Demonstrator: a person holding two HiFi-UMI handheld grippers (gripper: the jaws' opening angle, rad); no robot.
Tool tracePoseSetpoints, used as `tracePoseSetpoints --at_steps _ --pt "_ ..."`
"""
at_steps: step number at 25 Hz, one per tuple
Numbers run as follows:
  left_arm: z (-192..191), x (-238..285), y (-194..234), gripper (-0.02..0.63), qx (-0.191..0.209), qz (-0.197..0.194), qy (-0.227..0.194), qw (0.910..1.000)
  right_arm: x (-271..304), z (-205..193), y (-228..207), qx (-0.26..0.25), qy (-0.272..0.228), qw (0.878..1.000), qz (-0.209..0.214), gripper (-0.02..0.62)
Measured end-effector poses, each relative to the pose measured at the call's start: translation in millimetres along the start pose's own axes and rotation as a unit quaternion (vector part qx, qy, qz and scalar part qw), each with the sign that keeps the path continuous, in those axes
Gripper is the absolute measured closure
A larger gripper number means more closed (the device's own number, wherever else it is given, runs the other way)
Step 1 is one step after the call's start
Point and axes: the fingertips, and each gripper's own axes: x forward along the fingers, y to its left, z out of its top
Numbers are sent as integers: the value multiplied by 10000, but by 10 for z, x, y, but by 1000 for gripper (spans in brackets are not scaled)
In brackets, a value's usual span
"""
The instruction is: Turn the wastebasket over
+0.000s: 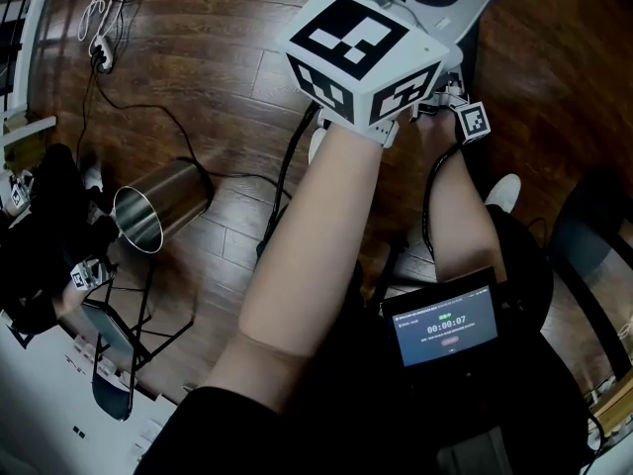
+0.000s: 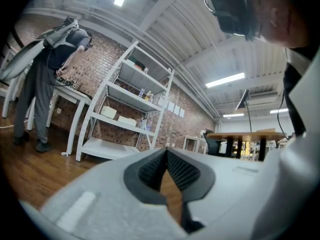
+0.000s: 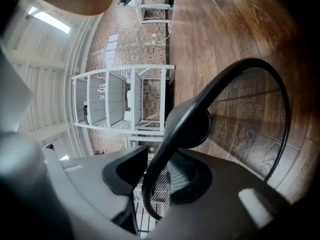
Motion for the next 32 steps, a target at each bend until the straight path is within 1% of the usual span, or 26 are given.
tracePoseSetpoints --at_steps 2,4,8,10,14,16,18,19,21,23,25,27,30,32 --pt "2 1 -1 606 -21 5 -1 10000 25 30 -1 -51 -34 10000 -63 540" --pt "11 6 -7 606 -24 -9 -5 10000 35 62 -14 -69 -102 9998 -128 571" --pt "39 -16 10 605 -23 -7 -39 10000 44 65 17 105 -215 9996 -132 580" --pt "55 -33 20 605 -22 -2 -52 10000 61 54 83 118 -166 9997 -115 579" --pt "107 -69 51 606 -34 40 -128 9999 69 101 204 53 -9 9998 -211 580" --pt "139 -82 56 605 -59 47 -181 9998 51 126 293 -107 188 9994 -274 580" --pt "154 -94 48 605 -56 41 -178 9998 20 110 386 -446 580 9964 -427 580" --pt "157 -100 44 604 -44 38 -163 9998 2 95 428 -670 835 9928 -530 580" --pt "172 -119 37 606 -41 37 -172 9998 -37 81 505 -1225 1399 9802 -685 580" --pt "212 -142 22 605 -58 32 -242 9997 -48 133 579 -1958 1964 9587 -633 580" --pt "263 -165 -5 604 -32 20 -296 9996 -59 208 667 -2515 2367 9364 -622 581" --pt "308 -189 -23 606 12 24 -320 9995 -81 264 734 -2850 2710 9163 -762 583" --pt "353 -250 -3 604 33 99 -356 9993 -90 287 761 -3221 3243 8842 -960 583" --pt "393 -267 -8 606 58 104 -383 9992 -91 291 771 -3521 3549 8592 -1090 583"
